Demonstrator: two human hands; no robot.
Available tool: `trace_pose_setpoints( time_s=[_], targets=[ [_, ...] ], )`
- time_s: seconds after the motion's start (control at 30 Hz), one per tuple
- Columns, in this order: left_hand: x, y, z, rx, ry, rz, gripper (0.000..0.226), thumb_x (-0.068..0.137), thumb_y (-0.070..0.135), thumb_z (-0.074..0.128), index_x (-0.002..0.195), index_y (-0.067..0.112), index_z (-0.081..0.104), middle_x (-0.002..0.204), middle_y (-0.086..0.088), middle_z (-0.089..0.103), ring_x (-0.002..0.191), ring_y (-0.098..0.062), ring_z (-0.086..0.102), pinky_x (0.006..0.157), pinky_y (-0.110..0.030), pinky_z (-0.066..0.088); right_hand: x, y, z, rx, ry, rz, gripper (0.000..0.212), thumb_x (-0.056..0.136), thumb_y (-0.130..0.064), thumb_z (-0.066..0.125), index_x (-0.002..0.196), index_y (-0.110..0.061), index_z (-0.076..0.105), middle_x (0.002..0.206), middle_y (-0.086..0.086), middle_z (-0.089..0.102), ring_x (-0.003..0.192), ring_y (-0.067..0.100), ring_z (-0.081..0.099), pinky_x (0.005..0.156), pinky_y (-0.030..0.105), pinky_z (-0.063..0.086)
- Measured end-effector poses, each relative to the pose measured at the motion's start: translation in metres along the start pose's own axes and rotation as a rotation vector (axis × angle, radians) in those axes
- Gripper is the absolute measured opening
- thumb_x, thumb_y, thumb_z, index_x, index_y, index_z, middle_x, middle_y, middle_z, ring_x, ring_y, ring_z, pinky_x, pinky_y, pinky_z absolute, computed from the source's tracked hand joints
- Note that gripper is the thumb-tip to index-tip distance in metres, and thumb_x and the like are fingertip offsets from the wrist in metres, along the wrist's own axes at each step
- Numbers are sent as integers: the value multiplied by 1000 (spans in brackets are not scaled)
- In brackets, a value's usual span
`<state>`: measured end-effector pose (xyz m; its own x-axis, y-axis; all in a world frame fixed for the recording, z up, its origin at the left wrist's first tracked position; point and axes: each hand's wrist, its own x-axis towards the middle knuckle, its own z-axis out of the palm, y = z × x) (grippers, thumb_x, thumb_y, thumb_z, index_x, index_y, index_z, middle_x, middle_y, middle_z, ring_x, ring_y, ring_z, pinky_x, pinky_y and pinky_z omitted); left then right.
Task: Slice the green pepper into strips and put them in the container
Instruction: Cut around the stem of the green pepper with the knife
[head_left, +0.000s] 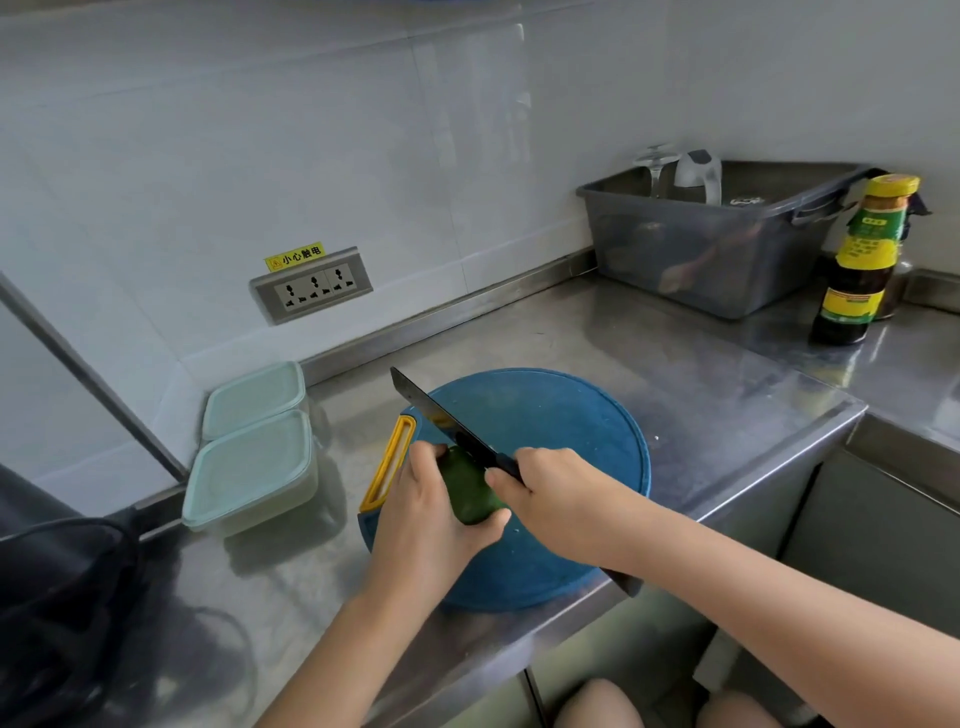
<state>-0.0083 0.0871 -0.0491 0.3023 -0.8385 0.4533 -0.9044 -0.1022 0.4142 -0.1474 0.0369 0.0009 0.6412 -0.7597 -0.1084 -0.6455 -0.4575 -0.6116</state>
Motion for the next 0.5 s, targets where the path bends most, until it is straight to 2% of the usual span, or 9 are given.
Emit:
trace_pose_setpoints(
  time_s=[0.1,0.13,0.2,0.27,0.4,0.5],
  targets=[
    [0,-3,1,-5,5,1,66,58,40,79,105,14,41,97,8,49,91,-12,52,61,-12,32,1,1,1,21,-15,38,41,100,-38,34,69,-13,37,64,1,43,51,14,35,48,27,30],
    [1,-3,3,8,7,12,68,58,40,80,108,12,44,99,6,52,93,-14,53,65,-11,34,1,1,0,24,-19,49,40,100,-38,35,69,-13,37,64,1,43,50,14,35,48,26,30],
    [2,-6,6,40,-2,39,71,57,40,80,112,8,49,105,-2,58,98,-22,56,73,-18,39,1,0,-3,35,-31,67,39,100,-37,34,70,-11,38,64,2,42,48,14,36,47,26,33],
    [2,-7,7,52,-8,45,73,57,41,81,114,7,50,109,-6,58,101,-24,56,76,-22,41,1,-2,-6,30,-42,73,39,101,-36,33,74,-9,39,64,3,43,46,15,37,47,27,35],
    [1,-5,5,51,9,48,71,60,42,80,115,9,48,110,-4,58,102,-20,56,75,-17,38,3,-5,-3,-53,-23,75,41,101,-35,32,68,-11,36,63,2,42,48,14,34,45,24,29],
    [1,-3,5,41,4,58,71,62,41,79,118,11,47,112,-3,57,104,-21,54,75,-18,38,4,-4,0,-59,-7,89,41,101,-34,33,67,-12,35,63,2,42,50,14,34,45,24,28]
  ],
)
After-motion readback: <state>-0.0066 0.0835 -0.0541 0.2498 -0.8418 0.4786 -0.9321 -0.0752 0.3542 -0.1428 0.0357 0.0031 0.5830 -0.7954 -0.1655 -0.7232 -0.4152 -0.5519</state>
